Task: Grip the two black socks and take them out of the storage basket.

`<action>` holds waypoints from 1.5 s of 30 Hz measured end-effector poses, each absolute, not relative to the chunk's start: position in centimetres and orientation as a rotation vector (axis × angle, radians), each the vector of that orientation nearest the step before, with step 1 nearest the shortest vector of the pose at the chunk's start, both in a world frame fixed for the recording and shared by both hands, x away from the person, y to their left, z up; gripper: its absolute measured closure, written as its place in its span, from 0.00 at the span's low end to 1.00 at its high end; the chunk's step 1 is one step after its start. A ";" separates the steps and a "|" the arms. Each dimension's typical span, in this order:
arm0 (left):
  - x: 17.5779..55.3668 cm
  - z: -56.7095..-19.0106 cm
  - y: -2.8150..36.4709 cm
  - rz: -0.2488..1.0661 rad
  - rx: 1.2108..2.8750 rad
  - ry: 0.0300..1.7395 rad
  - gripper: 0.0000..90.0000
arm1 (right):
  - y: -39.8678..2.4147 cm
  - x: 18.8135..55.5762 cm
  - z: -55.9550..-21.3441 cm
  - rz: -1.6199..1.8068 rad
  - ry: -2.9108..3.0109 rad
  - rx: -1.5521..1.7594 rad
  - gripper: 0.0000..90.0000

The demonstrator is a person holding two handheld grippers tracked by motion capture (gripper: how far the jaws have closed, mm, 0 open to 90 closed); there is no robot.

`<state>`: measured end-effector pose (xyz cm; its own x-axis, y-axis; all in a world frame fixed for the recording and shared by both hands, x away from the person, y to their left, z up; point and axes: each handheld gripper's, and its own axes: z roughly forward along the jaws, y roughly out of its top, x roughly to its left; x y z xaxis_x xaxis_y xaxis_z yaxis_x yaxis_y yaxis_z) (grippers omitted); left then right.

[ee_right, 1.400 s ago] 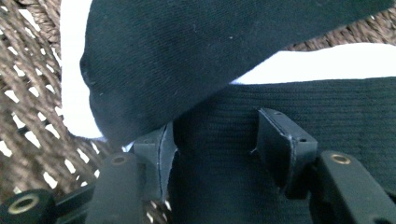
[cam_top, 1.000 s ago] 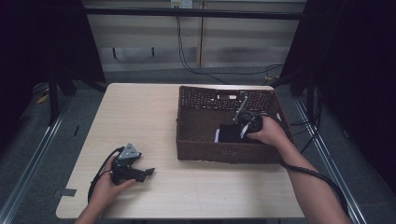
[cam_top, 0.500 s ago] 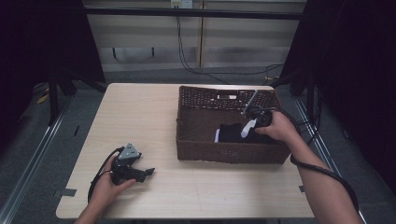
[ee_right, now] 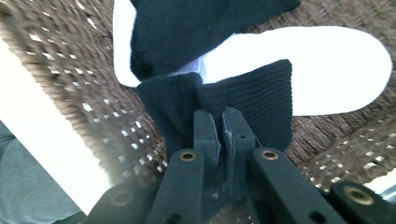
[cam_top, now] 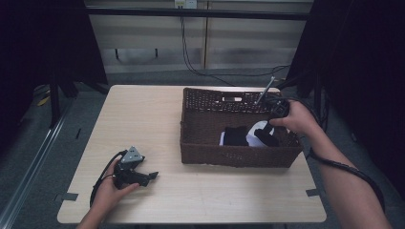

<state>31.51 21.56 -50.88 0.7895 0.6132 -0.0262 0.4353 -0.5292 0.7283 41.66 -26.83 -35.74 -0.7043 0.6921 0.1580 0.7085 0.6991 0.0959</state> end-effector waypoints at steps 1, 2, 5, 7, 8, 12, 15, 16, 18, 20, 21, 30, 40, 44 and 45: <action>31.5 -50.9 21.6 0.301 2.213 0.772 0.17 | -26.8 41.7 -35.3 -0.234 -2.798 -1.160 0.95; 31.5 -50.9 21.6 0.299 2.212 0.774 0.17 | -26.8 41.7 -34.8 -0.245 -2.794 -1.158 0.95; 31.5 -50.9 21.6 0.299 2.211 0.774 0.17 | -26.8 41.8 -33.5 -0.248 -2.802 -1.148 0.95; 31.5 -50.9 21.6 0.300 2.212 0.774 0.17 | -26.7 41.8 -32.6 -0.266 -2.801 -1.153 0.95; 31.5 -50.9 21.6 0.299 2.213 0.773 0.17 | -26.7 41.9 -32.1 -0.263 -2.804 -1.152 0.95; 31.5 -50.9 21.6 0.299 2.213 0.773 0.17 | -26.5 42.0 -30.8 -0.277 -2.808 -1.152 0.95; 31.5 -50.9 21.6 0.299 2.214 0.772 0.17 | -26.3 42.2 -29.2 -0.298 -2.811 -1.144 0.95; 31.5 -50.9 21.6 0.300 2.214 0.772 0.17 | -26.3 42.3 -28.9 -0.300 -2.812 -1.145 0.95; 31.5 -50.9 21.6 0.301 2.211 0.773 0.17 | -26.1 42.2 -28.1 -0.273 -2.818 -1.139 0.95; 31.6 -50.9 21.6 0.305 2.214 0.771 0.17 | -25.9 42.1 -27.6 -0.273 -2.829 -1.128 0.95; 31.6 -50.9 21.6 0.305 2.214 0.771 0.17 | -25.8 42.1 -27.3 -0.273 -2.834 -1.116 0.95; 31.5 -50.9 21.5 0.304 2.219 0.773 0.17 | -25.3 40.4 -24.3 -0.280 -2.891 -1.095 0.95; 31.5 -50.9 21.5 0.305 2.219 0.773 0.17 | -24.2 35.8 -21.3 -0.340 -2.964 -1.000 0.95; 31.5 -50.9 21.5 0.299 2.216 0.777 0.17 | -23.7 34.2 -21.9 -0.358 -2.966 -0.953 0.95; 31.5 -50.9 21.5 0.299 2.216 0.777 0.17 | -23.5 33.8 -22.1 -0.348 -2.965 -0.930 0.95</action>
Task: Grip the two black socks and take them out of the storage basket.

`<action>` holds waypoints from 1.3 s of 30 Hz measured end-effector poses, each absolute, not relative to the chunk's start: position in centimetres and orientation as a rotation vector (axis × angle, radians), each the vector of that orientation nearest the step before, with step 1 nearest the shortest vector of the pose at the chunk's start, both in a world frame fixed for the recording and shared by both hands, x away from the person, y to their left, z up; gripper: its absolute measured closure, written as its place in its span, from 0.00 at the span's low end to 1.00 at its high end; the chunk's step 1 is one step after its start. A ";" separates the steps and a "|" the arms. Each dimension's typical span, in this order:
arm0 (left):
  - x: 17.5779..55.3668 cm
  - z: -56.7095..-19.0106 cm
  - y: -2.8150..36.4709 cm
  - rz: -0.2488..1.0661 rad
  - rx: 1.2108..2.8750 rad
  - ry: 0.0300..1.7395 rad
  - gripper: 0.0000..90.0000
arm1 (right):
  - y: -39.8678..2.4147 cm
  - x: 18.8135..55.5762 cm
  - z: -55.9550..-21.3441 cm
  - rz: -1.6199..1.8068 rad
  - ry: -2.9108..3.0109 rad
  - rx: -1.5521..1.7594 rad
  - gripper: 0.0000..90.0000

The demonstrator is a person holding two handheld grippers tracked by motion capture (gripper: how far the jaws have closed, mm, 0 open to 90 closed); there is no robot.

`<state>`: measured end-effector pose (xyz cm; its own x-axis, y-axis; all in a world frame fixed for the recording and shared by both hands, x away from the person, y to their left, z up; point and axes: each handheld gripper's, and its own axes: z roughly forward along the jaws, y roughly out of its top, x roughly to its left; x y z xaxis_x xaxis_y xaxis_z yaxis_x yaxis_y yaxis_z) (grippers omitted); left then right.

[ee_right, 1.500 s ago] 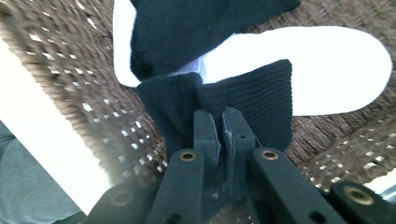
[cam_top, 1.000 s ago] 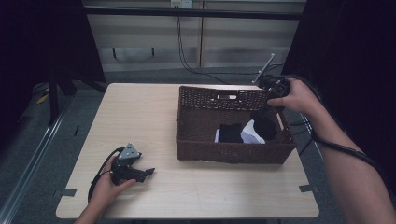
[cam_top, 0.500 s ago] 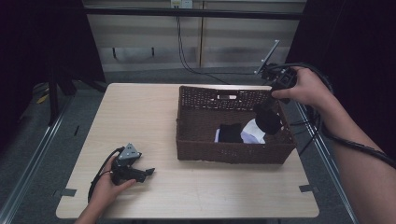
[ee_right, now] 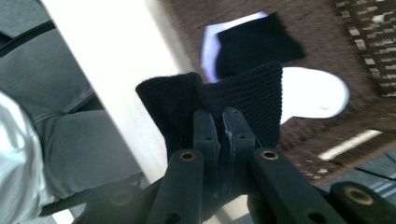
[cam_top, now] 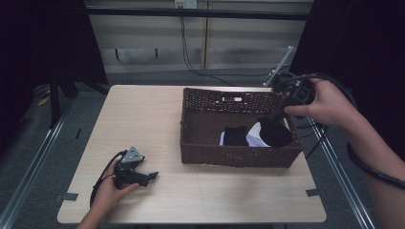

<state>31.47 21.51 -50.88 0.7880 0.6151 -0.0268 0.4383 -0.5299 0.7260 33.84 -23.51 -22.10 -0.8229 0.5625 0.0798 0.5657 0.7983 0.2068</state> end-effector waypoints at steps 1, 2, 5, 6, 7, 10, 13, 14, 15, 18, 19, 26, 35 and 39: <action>31.5 -50.9 21.5 0.299 2.216 0.777 0.17 | -23.5 33.8 -22.1 -0.348 -2.965 -0.930 0.95; 31.5 -50.9 21.5 0.299 2.215 0.776 0.17 | -23.0 33.1 -22.8 -0.347 -2.965 -0.896 0.95; 31.5 -50.9 21.5 0.299 2.216 0.777 0.17 | -22.3 32.2 -23.8 -0.354 -2.963 -0.853 0.95; 31.5 -50.9 21.5 0.304 2.219 0.773 0.17 | -22.1 32.0 -24.2 -0.355 -2.964 -0.844 0.95; 31.5 -50.9 21.5 0.306 2.219 0.772 0.17 | -22.0 31.8 -24.5 -0.359 -2.961 -0.828 0.95; 31.5 -50.9 21.5 0.305 2.220 0.773 0.17 | -21.4 31.3 -26.1 -0.362 -2.962 -0.791 0.95; 31.5 -50.9 21.5 0.308 2.218 0.773 0.17 | -20.9 31.0 -28.0 -0.360 -2.946 -0.772 0.95; 31.5 -50.9 21.5 0.306 2.217 0.773 0.17 | -20.7 30.9 -28.8 -0.356 -2.940 -0.770 0.95; 31.5 -50.9 21.5 0.307 2.217 0.774 0.17 | -20.6 30.9 -29.6 -0.355 -2.929 -0.758 0.95; 31.5 -50.9 21.5 0.306 2.216 0.774 0.17 | -20.4 30.9 -31.8 -0.346 -2.916 -0.754 0.95; 31.5 -50.9 21.5 0.308 2.216 0.772 0.17 | -20.4 30.9 -32.6 -0.342 -2.918 -0.753 0.95; 31.5 -50.9 21.5 0.302 2.219 0.775 0.17 | -20.3 30.9 -37.2 -0.303 -2.871 -0.750 0.94; 31.5 -50.9 21.5 0.303 2.218 0.774 0.17 | -20.3 30.5 -38.8 -0.321 -2.844 -0.753 0.84; 31.5 -50.9 21.5 0.303 2.218 0.775 0.17 | -20.5 30.5 -38.0 -0.345 -2.855 -0.771 0.77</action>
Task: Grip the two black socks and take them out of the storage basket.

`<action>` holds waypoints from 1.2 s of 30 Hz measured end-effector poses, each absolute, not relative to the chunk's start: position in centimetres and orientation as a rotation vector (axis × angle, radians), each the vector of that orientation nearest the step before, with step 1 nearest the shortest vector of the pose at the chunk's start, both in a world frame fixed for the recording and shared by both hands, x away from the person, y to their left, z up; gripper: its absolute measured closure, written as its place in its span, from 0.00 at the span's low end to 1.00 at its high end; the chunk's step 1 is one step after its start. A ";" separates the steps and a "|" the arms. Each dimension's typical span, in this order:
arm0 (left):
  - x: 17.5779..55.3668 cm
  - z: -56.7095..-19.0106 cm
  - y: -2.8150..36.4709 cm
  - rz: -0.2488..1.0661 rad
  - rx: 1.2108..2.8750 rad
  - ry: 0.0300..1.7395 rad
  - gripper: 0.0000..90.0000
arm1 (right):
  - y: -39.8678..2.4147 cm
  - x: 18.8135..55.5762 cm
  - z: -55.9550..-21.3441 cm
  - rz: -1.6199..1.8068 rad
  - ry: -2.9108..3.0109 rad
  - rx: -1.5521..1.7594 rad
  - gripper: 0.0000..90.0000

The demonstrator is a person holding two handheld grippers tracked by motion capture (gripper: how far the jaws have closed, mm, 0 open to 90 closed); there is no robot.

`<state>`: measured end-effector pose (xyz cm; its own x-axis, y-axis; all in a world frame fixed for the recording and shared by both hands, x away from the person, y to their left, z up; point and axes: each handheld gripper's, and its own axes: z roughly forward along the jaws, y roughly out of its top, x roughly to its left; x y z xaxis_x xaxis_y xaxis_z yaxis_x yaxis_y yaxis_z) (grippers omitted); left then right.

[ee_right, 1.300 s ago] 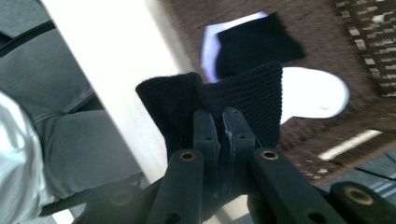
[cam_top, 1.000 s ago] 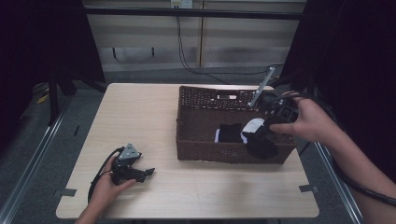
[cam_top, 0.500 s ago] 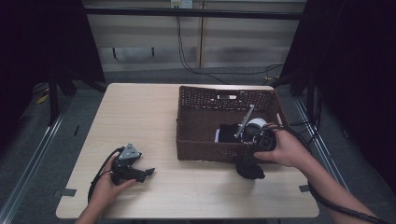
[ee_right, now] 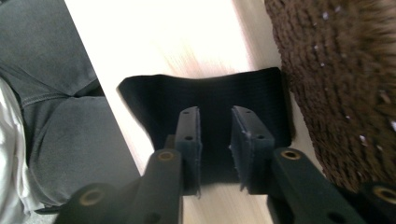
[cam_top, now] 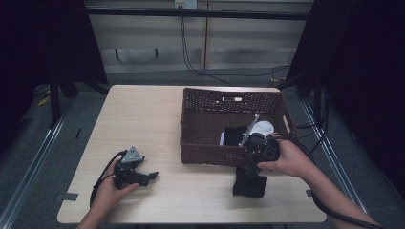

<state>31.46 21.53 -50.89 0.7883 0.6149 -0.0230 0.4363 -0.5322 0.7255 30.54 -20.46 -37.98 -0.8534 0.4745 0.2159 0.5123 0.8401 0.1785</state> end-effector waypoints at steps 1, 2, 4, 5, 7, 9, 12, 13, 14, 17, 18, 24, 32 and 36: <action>31.5 -50.9 21.5 0.302 2.219 0.775 0.17 | -20.5 30.6 -37.7 -0.339 -2.864 -0.778 0.75; 31.5 -50.9 21.5 0.302 2.217 0.775 0.17 | -20.6 30.7 -37.6 -0.337 -2.866 -0.780 0.74; 31.5 -50.9 21.5 0.299 2.216 0.777 0.17 | -20.8 30.8 -37.1 -0.349 -2.876 -0.802 0.71; 31.5 -50.9 21.5 0.303 2.218 0.774 0.17 | -20.8 30.9 -36.9 -0.357 -2.872 -0.810 0.70; 31.5 -50.9 21.5 0.303 2.217 0.774 0.17 | -21.0 31.2 -36.3 -0.373 -2.882 -0.824 0.67; 31.5 -50.9 21.5 0.304 2.217 0.773 0.17 | -21.2 31.6 -35.6 -0.386 -2.904 -0.849 0.62; 31.5 -50.9 21.5 0.302 2.212 0.778 0.17 | -21.4 32.6 -34.6 -0.419 -2.920 -0.869 0.61; 31.5 -50.9 21.5 0.302 2.212 0.778 0.17 | -21.4 32.9 -34.3 -0.427 -2.918 -0.894 0.59; 31.5 -50.9 21.5 0.303 2.212 0.777 0.17 | -21.5 33.4 -34.1 -0.442 -2.920 -0.912 0.57; 31.5 -50.9 21.5 0.310 2.214 0.772 0.17 | -21.6 34.8 -33.6 -0.444 -2.943 -0.970 0.54; 31.5 -50.9 21.5 0.306 2.214 0.774 0.17 | -21.6 35.4 -33.6 -0.446 -2.946 -0.986 0.53; 31.5 -50.9 21.5 0.307 2.217 0.773 0.17 | -22.0 38.6 -34.4 -0.439 -2.938 -1.094 0.52; 31.5 -50.9 21.5 0.305 2.215 0.773 0.17 | -22.2 41.3 -37.0 -0.413 -2.908 -1.173 0.51; 31.5 -50.9 21.5 0.305 2.215 0.773 0.17 | -22.5 42.3 -38.4 -0.416 -2.884 -1.234 0.48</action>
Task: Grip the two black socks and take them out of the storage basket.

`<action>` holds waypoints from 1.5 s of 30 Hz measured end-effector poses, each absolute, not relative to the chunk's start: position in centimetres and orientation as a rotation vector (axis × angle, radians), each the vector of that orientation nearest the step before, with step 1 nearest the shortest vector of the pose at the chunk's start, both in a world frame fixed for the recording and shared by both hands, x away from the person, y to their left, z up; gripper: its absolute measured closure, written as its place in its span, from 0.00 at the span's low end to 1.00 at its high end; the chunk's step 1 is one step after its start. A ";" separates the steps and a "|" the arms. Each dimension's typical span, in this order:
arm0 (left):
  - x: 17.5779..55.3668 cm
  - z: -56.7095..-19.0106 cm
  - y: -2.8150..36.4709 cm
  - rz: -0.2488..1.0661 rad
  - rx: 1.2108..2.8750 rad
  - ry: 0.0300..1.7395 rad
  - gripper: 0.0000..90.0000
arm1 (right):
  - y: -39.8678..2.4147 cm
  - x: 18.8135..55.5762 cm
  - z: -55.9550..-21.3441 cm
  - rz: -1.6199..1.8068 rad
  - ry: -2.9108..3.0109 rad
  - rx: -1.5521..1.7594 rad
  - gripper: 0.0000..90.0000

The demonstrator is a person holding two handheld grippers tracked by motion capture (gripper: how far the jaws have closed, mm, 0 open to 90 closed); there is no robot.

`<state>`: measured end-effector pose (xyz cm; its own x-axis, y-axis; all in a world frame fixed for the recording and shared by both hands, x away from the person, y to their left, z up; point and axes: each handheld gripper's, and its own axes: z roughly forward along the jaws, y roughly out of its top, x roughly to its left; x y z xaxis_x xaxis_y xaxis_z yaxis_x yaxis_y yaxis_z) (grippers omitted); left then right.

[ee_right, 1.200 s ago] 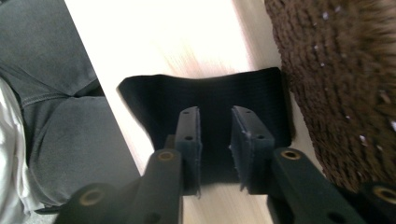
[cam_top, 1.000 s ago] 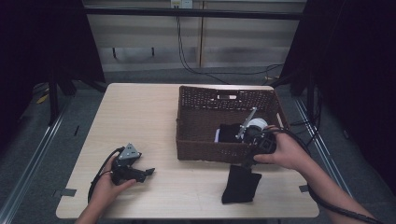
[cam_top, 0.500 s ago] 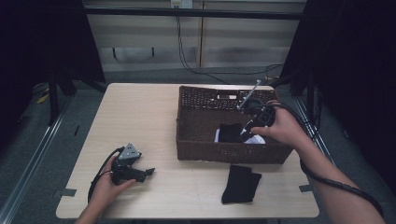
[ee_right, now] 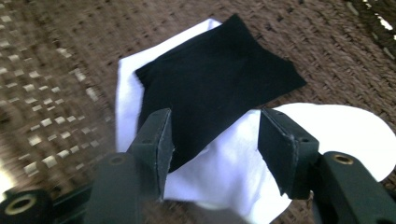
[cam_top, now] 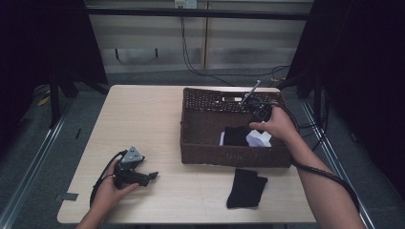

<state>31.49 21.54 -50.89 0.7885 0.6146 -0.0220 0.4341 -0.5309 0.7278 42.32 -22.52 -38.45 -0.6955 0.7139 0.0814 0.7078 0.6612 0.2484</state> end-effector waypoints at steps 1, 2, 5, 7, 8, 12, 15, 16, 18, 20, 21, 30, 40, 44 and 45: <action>31.5 -50.9 21.5 0.306 2.215 0.773 0.17 | -22.6 42.5 -38.7 0.414 2.840 1.230 0.47; 31.5 -50.9 21.5 0.305 2.215 0.773 0.17 | -22.7 42.6 -39.1 0.411 2.835 1.239 0.47; 31.5 -50.9 21.5 0.300 2.212 0.778 0.17 | -22.9 42.9 -39.7 0.421 2.819 1.264 0.47; 31.4 -50.9 21.5 0.299 2.210 0.780 0.17 | -22.9 43.1 -40.1 0.428 2.823 1.267 0.47; 31.5 -50.9 21.5 0.301 2.213 0.778 0.17 | -22.9 43.3 -40.3 0.424 2.825 1.263 0.47; 31.5 -50.9 21.5 0.297 2.209 0.776 0.17 | -22.3 43.6 -41.0 0.401 2.836 1.259 0.47; 31.4 -50.9 21.5 0.297 2.210 0.781 0.17 | -21.8 43.9 -41.7 0.397 2.847 1.234 0.47; 31.5 -50.9 21.5 0.300 2.212 0.778 0.17 | -21.6 44.1 -41.9 0.400 2.853 1.222 0.47; 31.5 -50.9 21.5 0.302 2.212 0.778 0.17 | -21.3 44.3 -42.4 0.403 2.859 1.212 0.47; 31.5 -50.9 21.5 0.300 2.212 0.778 0.17 | -21.0 44.6 -43.0 0.397 2.865 1.213 0.47; 31.5 -50.9 21.5 0.298 2.211 0.778 0.17 | -20.9 44.7 -43.2 0.398 2.866 1.201 0.47; 31.5 -50.9 21.6 0.296 2.211 0.775 0.17 | -20.2 45.4 -45.8 0.368 2.896 1.178 0.47; 31.5 -50.9 21.6 0.294 2.211 0.777 0.17 | -19.8 45.7 -46.3 0.404 2.977 1.227 0.83; 31.5 -50.9 21.6 0.296 2.213 0.775 0.17 | -19.6 45.6 -46.2 0.384 2.992 1.202 0.94; 31.5 -50.9 21.6 0.296 2.213 0.774 0.17 | -19.6 45.6 -46.2 0.364 2.995 1.195 0.95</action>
<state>31.49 21.56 -50.90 0.7893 0.6133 -0.0292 0.4376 -0.5285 0.7275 45.57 -19.59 -46.18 -0.7241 0.6663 0.1782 0.6896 0.7043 0.1685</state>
